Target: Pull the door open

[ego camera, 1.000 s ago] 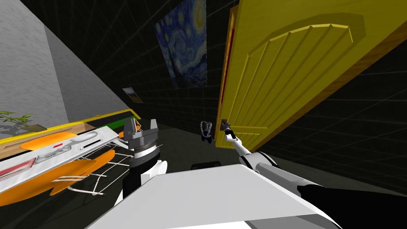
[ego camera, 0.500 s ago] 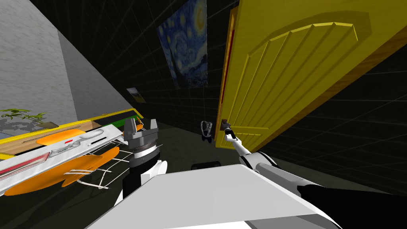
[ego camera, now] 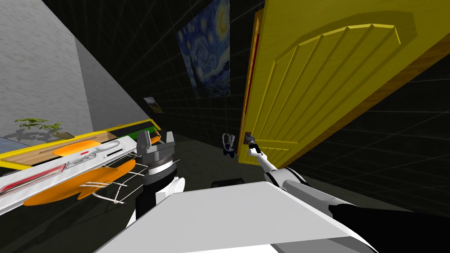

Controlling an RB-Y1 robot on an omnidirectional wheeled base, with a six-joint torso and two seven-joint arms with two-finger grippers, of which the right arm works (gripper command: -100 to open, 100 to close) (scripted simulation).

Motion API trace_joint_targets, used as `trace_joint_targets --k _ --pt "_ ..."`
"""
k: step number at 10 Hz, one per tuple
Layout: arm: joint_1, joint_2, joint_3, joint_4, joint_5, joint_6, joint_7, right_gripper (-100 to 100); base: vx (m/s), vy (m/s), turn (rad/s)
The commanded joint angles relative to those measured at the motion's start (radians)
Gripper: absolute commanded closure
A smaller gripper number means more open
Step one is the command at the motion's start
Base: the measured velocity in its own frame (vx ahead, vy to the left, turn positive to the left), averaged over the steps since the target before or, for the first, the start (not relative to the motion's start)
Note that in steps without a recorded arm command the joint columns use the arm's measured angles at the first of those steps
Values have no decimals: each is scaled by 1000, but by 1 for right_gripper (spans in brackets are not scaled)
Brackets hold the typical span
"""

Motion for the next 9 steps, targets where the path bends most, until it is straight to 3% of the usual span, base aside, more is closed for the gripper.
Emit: trace_joint_targets --k 1,7,9 --pt "2 3 0 -1 -7 2 -35 100 -17 -17 23" --pt "2 5 -1 -3 -33 6 -170 100 -16 -21 37" --pt "-4 2 0 1 -32 1 -171 100 -9 -10 17"
